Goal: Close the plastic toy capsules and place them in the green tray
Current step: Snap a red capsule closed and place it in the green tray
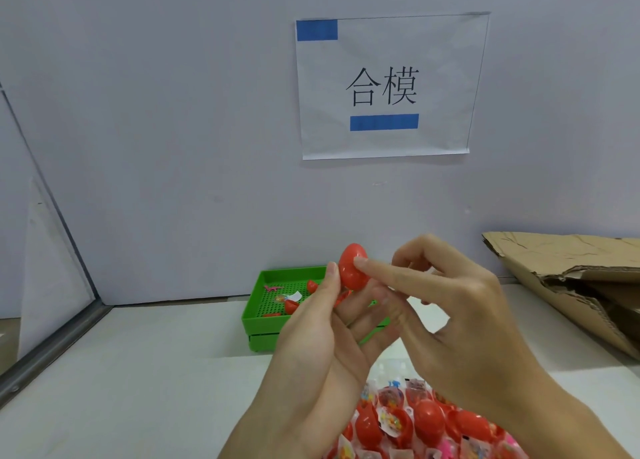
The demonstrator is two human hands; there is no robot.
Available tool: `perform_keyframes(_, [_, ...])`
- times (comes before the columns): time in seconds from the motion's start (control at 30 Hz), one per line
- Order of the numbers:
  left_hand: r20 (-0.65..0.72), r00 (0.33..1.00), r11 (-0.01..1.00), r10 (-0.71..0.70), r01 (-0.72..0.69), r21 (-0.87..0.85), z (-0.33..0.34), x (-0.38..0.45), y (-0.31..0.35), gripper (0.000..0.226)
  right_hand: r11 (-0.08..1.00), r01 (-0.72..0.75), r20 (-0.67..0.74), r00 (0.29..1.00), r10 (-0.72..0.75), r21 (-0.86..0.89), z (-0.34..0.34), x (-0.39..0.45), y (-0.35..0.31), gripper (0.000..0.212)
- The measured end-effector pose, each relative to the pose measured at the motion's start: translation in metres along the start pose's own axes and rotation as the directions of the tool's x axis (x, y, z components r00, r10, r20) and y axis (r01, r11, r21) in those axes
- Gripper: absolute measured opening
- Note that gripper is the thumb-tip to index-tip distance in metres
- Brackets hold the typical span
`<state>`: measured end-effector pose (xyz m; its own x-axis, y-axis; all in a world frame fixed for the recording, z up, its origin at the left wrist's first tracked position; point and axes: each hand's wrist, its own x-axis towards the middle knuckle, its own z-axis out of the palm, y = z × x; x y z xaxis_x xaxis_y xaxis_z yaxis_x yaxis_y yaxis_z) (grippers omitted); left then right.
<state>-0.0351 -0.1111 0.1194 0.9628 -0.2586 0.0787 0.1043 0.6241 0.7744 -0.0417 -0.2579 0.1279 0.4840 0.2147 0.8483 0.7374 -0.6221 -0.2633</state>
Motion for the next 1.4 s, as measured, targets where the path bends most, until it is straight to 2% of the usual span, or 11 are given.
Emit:
perform_keyframes(0.17, [0.021,0.990,0.979,0.138,-0.140,0.147,-0.003,-0.002,-0.001,0.048,0.995,0.025,0.020,1.000,-0.024,-0.093,0.001,-0.002,0.000,0.031])
perform_keyframes(0.3, [0.011,0.943,0.888,0.333,-0.318,0.333,-0.004,-0.003,0.000,0.014,0.999,-0.054,-0.036,0.998,0.054,0.003,0.003,0.000,-0.001,0.023])
perform_keyframes(0.4, [-0.006,0.865,0.744,0.502,-0.429,0.513,-0.004,-0.005,-0.002,0.016,0.947,-0.208,-0.018,0.976,0.219,0.243,0.003,0.002,-0.002,0.022])
perform_keyframes(0.5, [0.038,0.752,0.463,0.658,-0.444,0.768,0.000,-0.009,-0.004,0.026,0.691,-0.435,0.179,0.893,0.413,0.576,0.001,0.004,-0.004,0.009])
perform_keyframes(0.6, [0.135,0.688,0.285,0.713,-0.461,0.841,0.003,-0.013,-0.006,0.030,0.561,-0.519,0.270,0.841,0.468,0.645,0.002,0.005,-0.001,0.029])
perform_keyframes(0.73, [0.164,0.692,0.286,0.703,-0.486,0.826,0.005,-0.014,-0.004,0.028,0.461,-0.542,0.290,0.810,0.510,0.702,0.004,0.005,0.002,0.032])
perform_keyframes(0.83, [0.143,0.731,0.366,0.667,-0.489,0.791,0.007,-0.014,-0.002,0.017,0.386,-0.567,0.320,0.778,0.540,0.728,0.004,0.004,0.004,0.031])
perform_keyframes(0.97, [0.074,0.735,0.434,0.674,-0.475,0.766,0.005,-0.012,-0.003,0.027,0.318,-0.579,0.349,0.757,0.553,0.751,0.009,0.003,0.003,0.032])
perform_keyframes(1.1, [0.094,0.722,0.395,0.685,-0.477,0.785,0.003,-0.011,-0.004,0.028,0.343,-0.583,0.335,0.754,0.565,0.736,0.013,0.003,0.001,0.039])
perform_keyframes(1.27, [0.198,0.660,0.206,0.724,-0.481,0.852,0.005,-0.012,-0.006,0.027,0.412,-0.599,0.310,0.753,0.580,0.687,0.014,0.001,0.002,0.040])
perform_keyframes(1.4, [0.234,0.692,0.210,0.682,-0.493,0.845,0.005,-0.013,-0.007,0.033,0.194,-0.572,0.382,0.726,0.572,0.797,0.013,0.002,0.004,0.031])
